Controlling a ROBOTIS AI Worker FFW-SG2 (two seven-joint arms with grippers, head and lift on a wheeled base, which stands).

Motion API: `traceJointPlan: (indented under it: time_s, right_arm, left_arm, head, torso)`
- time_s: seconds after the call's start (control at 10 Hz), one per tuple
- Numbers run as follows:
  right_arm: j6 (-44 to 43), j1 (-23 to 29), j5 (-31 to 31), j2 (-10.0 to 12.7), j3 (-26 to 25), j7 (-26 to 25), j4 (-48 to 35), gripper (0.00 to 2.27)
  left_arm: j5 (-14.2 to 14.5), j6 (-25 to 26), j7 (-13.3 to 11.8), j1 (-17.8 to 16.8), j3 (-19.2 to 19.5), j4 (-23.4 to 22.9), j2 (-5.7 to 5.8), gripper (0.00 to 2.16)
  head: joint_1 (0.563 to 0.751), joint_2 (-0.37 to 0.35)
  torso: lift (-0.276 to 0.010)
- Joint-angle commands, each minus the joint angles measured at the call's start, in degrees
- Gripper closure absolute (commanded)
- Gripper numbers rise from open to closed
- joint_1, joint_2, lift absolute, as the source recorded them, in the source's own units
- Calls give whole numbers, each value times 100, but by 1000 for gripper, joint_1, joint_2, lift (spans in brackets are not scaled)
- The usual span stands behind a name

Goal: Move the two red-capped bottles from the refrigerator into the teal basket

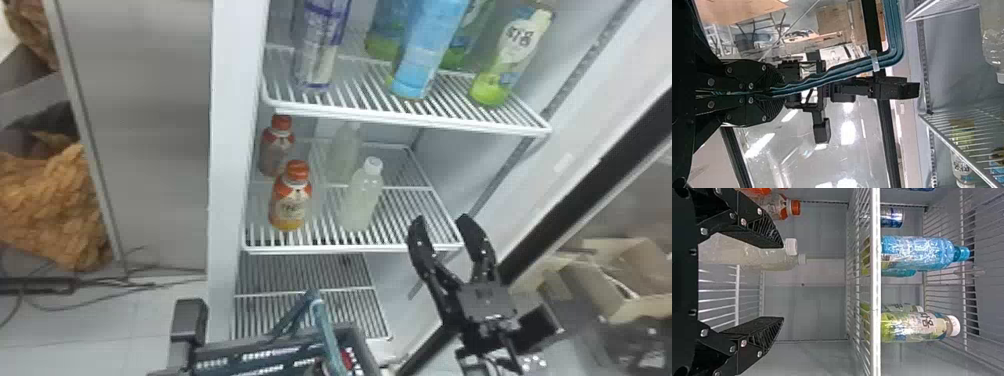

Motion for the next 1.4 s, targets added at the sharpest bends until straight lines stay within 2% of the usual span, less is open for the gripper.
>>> traceJointPlan:
  time_s: [0.0,1.3]
  right_arm:
    - [46,1,-1,-2,11,4,90,409]
    - [130,72,170,-2,0,-75,-8,427]
  left_arm:
    - [9,0,0,-6,-19,-5,4,1111]
    - [101,-14,-9,8,-65,-5,13,1111]
  head:
    - [695,-350]
    - [695,-350]
  torso:
    - [-228]
    - [-228]
